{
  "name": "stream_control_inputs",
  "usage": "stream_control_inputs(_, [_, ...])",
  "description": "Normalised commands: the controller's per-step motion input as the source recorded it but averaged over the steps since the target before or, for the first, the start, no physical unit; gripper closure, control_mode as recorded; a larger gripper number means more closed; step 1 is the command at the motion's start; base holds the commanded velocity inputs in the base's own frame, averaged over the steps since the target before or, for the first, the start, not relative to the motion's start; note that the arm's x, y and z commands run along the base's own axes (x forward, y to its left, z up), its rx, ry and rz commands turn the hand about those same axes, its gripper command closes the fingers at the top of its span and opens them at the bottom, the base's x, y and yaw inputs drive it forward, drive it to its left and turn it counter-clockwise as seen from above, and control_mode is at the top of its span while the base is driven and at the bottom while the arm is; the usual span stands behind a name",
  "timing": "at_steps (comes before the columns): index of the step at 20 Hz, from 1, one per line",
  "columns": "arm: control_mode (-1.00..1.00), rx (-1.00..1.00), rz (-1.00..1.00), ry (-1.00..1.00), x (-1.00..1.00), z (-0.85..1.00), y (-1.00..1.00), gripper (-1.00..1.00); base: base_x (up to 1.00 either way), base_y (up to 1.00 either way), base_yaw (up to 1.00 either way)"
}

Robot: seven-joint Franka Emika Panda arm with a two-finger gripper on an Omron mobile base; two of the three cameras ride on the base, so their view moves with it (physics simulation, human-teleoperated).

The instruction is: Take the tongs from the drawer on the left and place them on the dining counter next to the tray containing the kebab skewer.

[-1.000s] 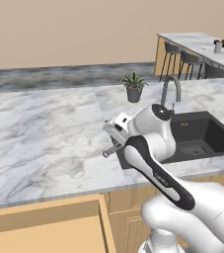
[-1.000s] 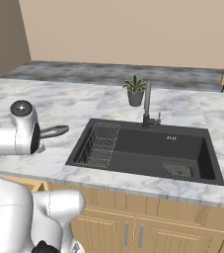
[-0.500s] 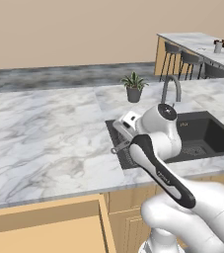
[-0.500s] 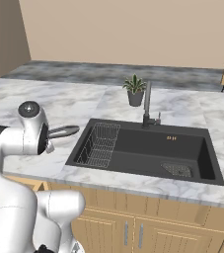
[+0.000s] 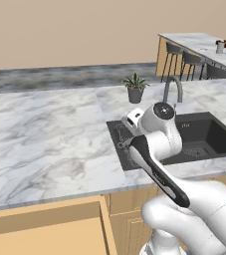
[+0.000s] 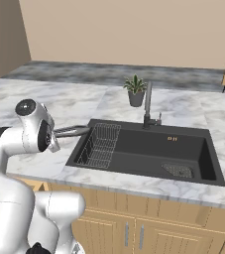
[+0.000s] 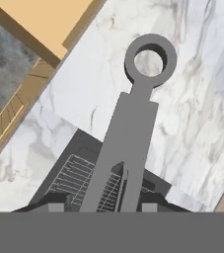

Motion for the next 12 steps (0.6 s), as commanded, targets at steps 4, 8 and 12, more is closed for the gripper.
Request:
stream_control_inputs(4, [-1.0,-0.01,-0.06,0.0,0.03,0.11,-0.41,1.0,0.0,0.0,0.0])
stream_control_inputs(8, [-1.0,0.0,-0.04,0.0,0.0,0.12,-0.3,1.0,0.0,0.0,0.0])
stream_control_inputs(12, [-1.0,0.0,-0.07,0.0,0.0,0.12,-0.26,1.0,0.0,0.0,0.0])
